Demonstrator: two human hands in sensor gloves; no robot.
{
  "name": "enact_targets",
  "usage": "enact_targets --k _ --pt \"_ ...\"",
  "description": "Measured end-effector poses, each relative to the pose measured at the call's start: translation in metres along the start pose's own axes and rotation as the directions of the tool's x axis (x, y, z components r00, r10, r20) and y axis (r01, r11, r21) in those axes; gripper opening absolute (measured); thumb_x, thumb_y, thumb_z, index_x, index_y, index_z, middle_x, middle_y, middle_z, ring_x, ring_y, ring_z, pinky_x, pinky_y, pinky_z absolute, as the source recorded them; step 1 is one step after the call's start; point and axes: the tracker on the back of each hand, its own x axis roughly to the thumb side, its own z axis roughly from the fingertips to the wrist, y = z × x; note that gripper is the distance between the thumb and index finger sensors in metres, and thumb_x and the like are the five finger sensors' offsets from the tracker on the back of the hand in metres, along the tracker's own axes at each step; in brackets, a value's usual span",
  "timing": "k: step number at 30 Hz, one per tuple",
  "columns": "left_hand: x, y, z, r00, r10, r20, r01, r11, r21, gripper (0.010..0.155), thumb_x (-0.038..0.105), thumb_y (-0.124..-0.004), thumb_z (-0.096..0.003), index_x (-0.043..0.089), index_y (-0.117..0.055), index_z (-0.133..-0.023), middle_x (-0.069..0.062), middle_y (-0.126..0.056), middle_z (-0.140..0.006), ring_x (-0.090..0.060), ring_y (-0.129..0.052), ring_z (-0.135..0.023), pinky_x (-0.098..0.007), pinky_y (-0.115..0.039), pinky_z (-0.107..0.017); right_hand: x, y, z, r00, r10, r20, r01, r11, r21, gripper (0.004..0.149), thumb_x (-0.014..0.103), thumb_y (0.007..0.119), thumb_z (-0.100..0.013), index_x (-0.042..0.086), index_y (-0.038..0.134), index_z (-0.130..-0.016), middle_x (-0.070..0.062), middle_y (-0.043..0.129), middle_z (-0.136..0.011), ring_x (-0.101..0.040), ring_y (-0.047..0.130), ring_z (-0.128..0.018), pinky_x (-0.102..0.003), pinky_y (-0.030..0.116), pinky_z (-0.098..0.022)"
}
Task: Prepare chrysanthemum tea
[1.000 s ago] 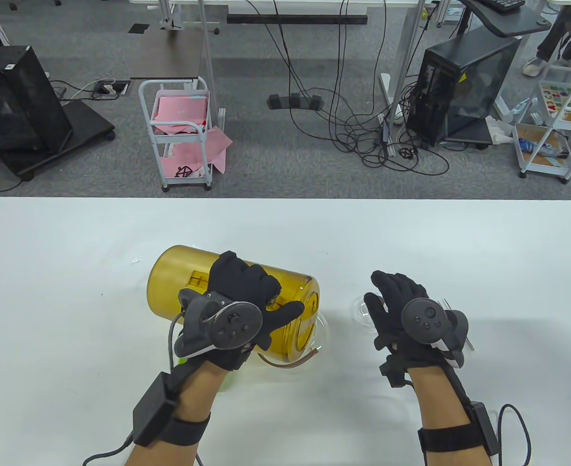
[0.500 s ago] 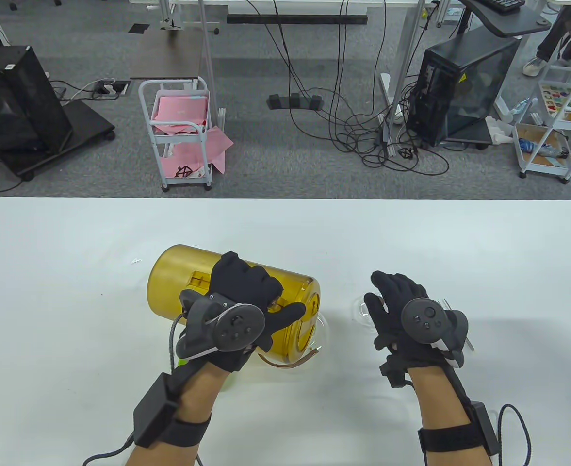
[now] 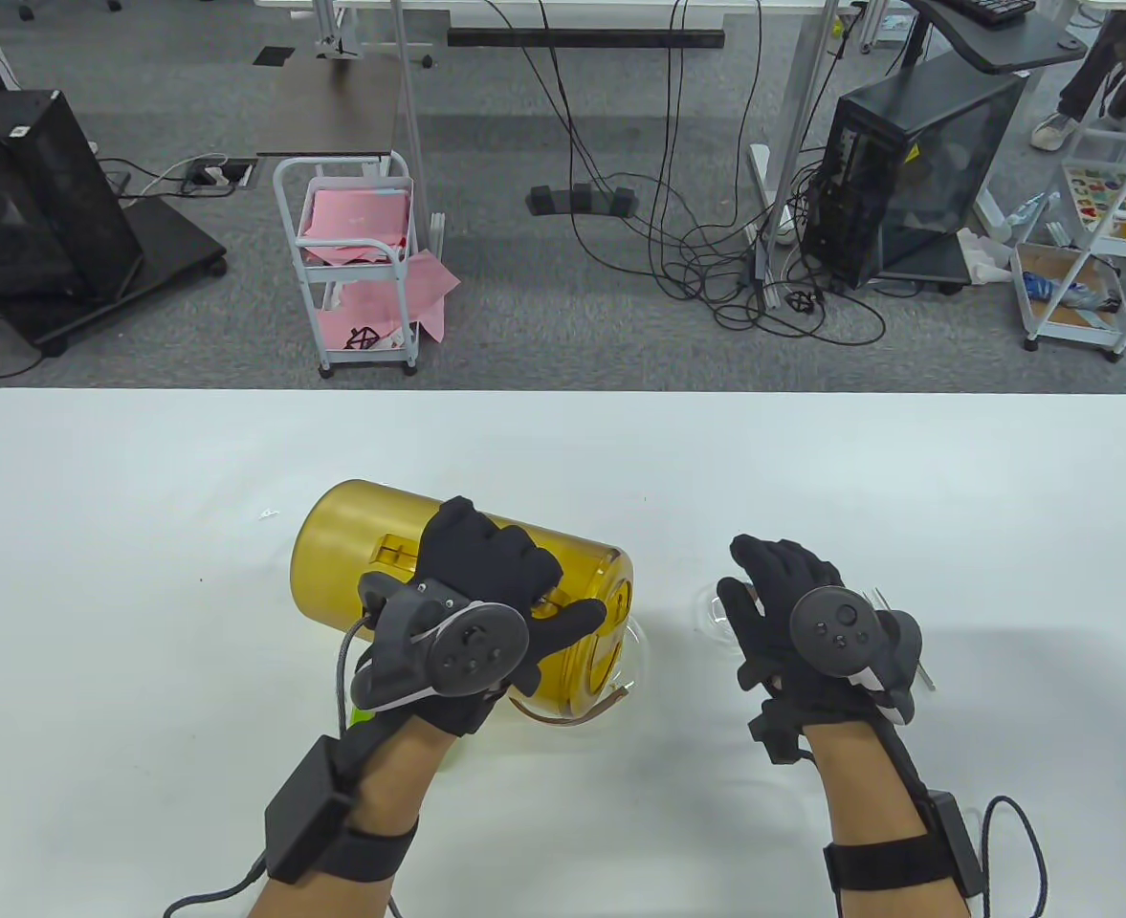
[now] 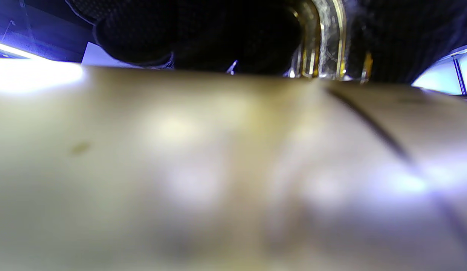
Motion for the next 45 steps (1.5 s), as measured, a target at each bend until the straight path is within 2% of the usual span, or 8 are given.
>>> enact_targets --k 45 --pt "0.0009 0.0014 -0.0002 1.000 -0.001 -0.004 0.001 1.000 -0.008 0.051 0.072 -0.090 -0.0448 0.023 -0.098 -0.057 -0.004 -0.099 -0.053 -0.037 -0.088 -0.057 -0.072 -0.048 -0.074 0.0012 0.0022 -0.0005 1.000 0.008 -0.003 -0.008 1.000 0.020 0.059 0.056 0.068 -0.057 0.029 0.066 -0.109 -0.003 0.070 -0.108 -0.037 0.067 -0.107 -0.066 0.049 -0.075"
